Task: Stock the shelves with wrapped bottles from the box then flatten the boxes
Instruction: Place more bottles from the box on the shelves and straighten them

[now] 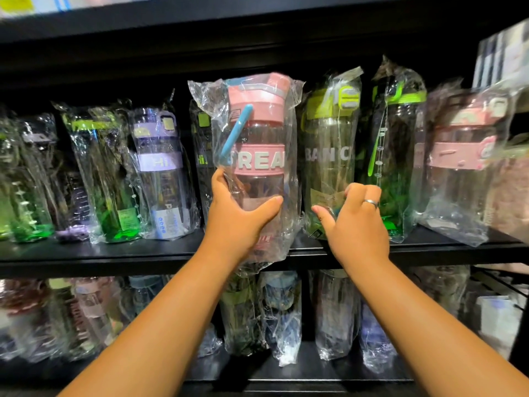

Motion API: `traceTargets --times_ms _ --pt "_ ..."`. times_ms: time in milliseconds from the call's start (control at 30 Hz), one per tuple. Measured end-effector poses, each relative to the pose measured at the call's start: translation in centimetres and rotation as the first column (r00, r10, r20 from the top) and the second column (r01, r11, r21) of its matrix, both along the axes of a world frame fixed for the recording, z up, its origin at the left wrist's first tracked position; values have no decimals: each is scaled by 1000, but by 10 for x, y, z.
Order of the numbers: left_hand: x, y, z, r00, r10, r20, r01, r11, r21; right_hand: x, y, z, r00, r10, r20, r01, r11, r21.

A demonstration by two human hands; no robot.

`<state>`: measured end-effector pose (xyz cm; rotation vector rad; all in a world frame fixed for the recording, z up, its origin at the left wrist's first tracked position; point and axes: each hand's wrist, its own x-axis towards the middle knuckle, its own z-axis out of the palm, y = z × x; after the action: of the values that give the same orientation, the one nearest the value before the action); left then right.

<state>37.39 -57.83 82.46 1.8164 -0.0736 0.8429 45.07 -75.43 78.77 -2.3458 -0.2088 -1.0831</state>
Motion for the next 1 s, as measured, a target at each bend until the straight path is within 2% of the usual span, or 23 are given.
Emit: traceTargets --times_ms 467,767,1000 --pt "2 7 4 999 25 30 -25 1000 -12 5 1 -2 996 -29 -83 30 1000 8" --pt "21 -8 2 999 22 39 -21 1000 -18 1 -1 -15 994 -39 101 35 999 36" --pt "35 -15 -8 999 46 23 -46 999 14 2 -2 -16 998 -19 68 17 999 29"
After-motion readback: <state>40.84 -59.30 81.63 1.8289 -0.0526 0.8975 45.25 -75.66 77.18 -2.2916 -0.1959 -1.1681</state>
